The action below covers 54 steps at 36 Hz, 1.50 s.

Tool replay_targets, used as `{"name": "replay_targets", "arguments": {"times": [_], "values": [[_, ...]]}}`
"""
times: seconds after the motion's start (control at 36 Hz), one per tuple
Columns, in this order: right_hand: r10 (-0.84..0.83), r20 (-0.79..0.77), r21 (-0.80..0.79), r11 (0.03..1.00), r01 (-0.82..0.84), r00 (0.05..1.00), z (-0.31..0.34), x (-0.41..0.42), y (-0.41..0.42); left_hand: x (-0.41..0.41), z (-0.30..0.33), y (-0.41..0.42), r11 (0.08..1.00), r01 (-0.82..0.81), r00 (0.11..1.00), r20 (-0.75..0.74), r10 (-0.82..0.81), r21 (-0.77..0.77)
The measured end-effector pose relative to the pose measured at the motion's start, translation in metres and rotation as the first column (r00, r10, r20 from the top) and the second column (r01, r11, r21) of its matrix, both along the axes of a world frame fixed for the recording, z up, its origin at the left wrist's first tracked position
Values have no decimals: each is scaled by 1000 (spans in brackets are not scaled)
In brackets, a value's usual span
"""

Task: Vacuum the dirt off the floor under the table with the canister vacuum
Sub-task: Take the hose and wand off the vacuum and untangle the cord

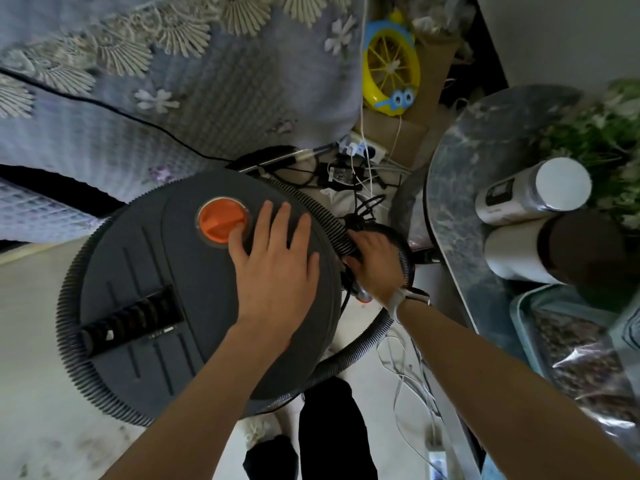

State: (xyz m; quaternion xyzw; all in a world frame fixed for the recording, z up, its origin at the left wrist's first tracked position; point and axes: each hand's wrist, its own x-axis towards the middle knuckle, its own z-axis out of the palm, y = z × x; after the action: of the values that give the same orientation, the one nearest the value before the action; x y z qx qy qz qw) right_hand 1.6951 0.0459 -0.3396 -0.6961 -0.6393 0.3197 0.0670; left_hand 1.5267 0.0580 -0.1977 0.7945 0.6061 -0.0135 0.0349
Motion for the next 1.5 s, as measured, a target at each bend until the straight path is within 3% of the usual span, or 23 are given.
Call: {"name": "replay_targets", "arguments": {"times": [0.14, 0.31, 0.58, 0.69, 0.81, 0.89, 0.94, 1.03, 1.17, 1.33, 1.5], "values": [[26, 149, -122, 992, -8, 988, -5, -8, 15, -1, -2, 1, 1000, -13, 1000, -24, 13, 6], [62, 216, -116, 993, -38, 974, -4, -5, 28, -1, -4, 1, 1000, -4, 999, -35, 5, 15], [-41, -114, 49, 998, 47, 993, 43, 10, 33, -1, -2, 0, 1000, -2, 1000, -21, 2, 13], [-17, -104, 34, 999, 21, 994, 58, 10, 35, 0, 2, 1, 1000, 25, 1000, -18, -25, -2], [-64, -137, 6, 998, 66, 988, 63, 8, 32, 7, 1, 29, 985, 170, 985, 15, -170, -14], [-200, -220, -16, 979, 202, 955, 66, 3, 27, 23, -1, 67, 927, 280, 959, 27, -282, -250], [-265, -255, -36, 964, 265, 930, 66, 1, 23, 32, -10, 94, 815, 304, 942, 26, -336, -493], [-317, -313, -36, 946, 323, 895, 63, -1, 17, 43, -29, 120, 658, 371, 897, 69, -438, -655], [-385, -395, -57, 917, 396, 834, 51, 0, 8, 53, -55, 135, 520, 449, 816, 96, -571, -727], [-409, -414, -60, 904, 423, 814, 32, 1, -1, 56, -67, 134, 535, 530, 761, 91, -643, -657], [-175, -199, 25, 983, 184, 964, 23, 11, -11, 55, -61, 136, 562, 505, 760, 30, -649, -655]]}}
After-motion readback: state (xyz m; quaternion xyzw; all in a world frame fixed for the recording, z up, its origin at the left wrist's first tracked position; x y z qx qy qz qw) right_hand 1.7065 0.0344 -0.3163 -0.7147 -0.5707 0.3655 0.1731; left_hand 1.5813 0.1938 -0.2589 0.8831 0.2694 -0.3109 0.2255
